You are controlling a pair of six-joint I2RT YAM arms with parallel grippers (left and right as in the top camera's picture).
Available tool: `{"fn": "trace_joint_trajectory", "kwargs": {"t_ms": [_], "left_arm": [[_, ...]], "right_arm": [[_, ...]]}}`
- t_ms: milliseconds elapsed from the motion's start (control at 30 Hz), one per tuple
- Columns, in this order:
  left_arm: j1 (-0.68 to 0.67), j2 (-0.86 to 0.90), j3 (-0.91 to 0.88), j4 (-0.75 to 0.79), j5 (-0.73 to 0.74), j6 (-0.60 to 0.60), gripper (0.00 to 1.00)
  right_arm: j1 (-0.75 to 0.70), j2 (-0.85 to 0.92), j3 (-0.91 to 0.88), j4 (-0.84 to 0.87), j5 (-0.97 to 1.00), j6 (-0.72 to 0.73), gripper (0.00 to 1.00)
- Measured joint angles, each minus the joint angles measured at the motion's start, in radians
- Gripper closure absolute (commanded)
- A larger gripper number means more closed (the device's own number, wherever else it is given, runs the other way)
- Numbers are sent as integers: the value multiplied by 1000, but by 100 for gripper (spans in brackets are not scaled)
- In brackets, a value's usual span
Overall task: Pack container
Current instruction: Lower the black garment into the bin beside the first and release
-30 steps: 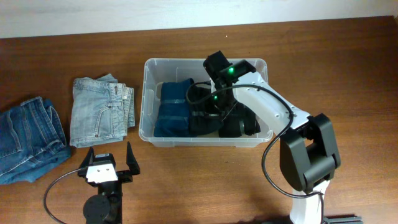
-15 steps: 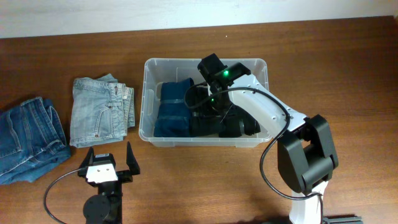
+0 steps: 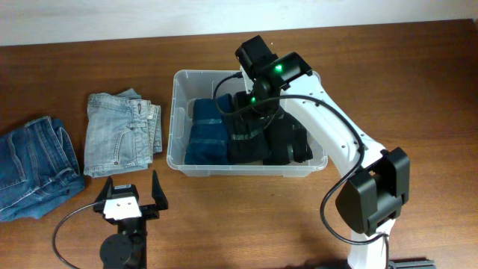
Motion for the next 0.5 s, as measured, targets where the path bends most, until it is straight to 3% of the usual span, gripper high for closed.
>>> {"fn": "trace_joint_trajectory", "kwargs": {"t_ms": [500], "left_arm": [[0,0,0,0,0,0,0]], "right_arm": [[40,0,-168,217,0,-35,96]]}}
